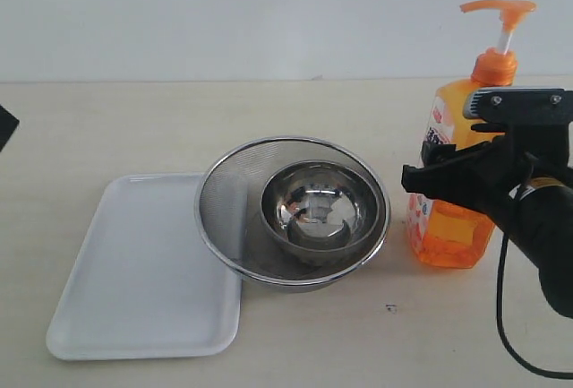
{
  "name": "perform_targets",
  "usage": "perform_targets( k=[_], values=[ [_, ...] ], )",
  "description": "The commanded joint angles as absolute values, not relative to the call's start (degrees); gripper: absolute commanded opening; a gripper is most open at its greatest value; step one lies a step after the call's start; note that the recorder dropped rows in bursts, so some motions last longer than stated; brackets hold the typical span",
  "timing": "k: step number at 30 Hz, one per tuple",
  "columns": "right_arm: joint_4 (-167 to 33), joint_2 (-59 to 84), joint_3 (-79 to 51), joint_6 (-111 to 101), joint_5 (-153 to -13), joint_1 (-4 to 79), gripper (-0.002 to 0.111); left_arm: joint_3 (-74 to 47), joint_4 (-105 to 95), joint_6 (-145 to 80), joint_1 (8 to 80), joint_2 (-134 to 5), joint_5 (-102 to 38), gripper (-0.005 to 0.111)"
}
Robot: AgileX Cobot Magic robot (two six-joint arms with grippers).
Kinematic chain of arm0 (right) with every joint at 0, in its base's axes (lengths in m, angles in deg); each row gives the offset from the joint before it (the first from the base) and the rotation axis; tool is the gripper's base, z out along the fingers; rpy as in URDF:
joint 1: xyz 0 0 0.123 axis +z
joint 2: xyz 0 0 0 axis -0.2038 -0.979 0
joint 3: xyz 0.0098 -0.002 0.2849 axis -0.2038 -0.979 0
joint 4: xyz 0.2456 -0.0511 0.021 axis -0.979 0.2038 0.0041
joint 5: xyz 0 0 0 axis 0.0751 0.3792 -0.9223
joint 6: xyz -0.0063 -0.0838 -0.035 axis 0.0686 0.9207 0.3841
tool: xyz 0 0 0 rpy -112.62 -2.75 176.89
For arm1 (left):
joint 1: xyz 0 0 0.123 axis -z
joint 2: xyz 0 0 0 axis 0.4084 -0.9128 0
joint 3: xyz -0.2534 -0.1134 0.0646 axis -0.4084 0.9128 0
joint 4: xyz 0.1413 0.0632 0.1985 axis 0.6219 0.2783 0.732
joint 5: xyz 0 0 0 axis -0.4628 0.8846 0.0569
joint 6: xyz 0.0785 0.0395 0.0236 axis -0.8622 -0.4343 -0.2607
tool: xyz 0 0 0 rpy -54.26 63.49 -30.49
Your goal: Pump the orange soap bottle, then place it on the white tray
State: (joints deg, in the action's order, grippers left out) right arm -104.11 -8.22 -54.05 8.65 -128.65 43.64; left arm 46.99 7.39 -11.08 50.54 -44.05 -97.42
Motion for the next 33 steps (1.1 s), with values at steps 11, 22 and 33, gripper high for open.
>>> perform_targets(
  k=[11,22,33],
  values=[
    [-100.77,-8.39,-58.35,7.90,-130.22,43.70,0.000,47.37,5.49,-11.50,50.34,-43.63,-99.41,0.005],
    [-99.58,-8.39,-58.35,7.73,-129.55,43.70,0.000,47.37,5.63,-11.12,50.34,-43.63,-99.30,0.005],
    [-98.84,-8.39,-58.35,7.34,-128.53,43.70,0.076,47.37,5.73,-10.87,50.34,-43.63,-99.21,0.005]
  ],
)
